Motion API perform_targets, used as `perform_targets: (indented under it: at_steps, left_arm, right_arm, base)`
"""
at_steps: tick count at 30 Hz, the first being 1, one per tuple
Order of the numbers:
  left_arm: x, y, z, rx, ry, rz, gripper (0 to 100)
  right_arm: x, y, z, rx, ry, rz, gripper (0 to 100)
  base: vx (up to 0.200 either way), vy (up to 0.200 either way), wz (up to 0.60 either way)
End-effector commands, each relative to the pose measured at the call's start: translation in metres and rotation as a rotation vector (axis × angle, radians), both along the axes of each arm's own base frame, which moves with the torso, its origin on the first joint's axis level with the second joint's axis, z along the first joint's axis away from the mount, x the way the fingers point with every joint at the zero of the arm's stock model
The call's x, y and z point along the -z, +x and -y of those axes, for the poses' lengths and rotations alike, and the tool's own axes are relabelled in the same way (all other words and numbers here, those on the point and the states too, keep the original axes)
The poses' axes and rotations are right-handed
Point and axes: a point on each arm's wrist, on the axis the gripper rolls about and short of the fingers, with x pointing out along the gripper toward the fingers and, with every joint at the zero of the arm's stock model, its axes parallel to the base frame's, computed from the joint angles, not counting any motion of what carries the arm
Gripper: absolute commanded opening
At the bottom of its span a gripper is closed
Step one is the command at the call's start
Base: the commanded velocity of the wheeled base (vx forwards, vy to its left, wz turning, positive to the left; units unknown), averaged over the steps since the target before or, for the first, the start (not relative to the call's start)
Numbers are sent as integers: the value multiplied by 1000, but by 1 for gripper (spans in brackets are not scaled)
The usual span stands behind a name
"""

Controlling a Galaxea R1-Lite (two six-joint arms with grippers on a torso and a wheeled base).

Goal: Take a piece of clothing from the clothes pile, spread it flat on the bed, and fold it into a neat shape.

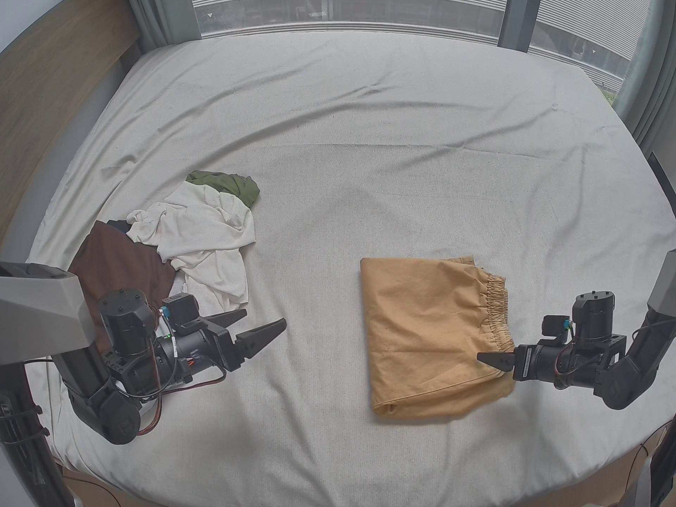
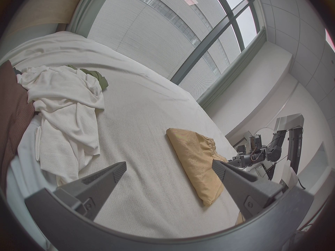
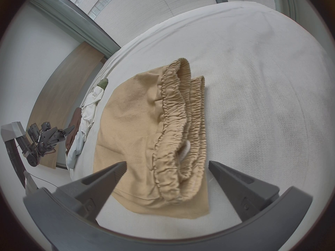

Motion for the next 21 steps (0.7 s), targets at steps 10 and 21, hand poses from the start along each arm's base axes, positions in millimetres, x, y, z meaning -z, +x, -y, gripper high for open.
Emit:
perform_targets:
  at_steps: [10,21]
  left_arm:
    - [2,0,1,1,3,-5,100]
    - [1,0,1,1,2,-2,100]
  right_arm:
    - [17,-2,-1,-10,-2,-78,100]
    - [21,1,-24,-77,146,-114,100]
  base:
    - [0,0,0]
    - [0,0,0]
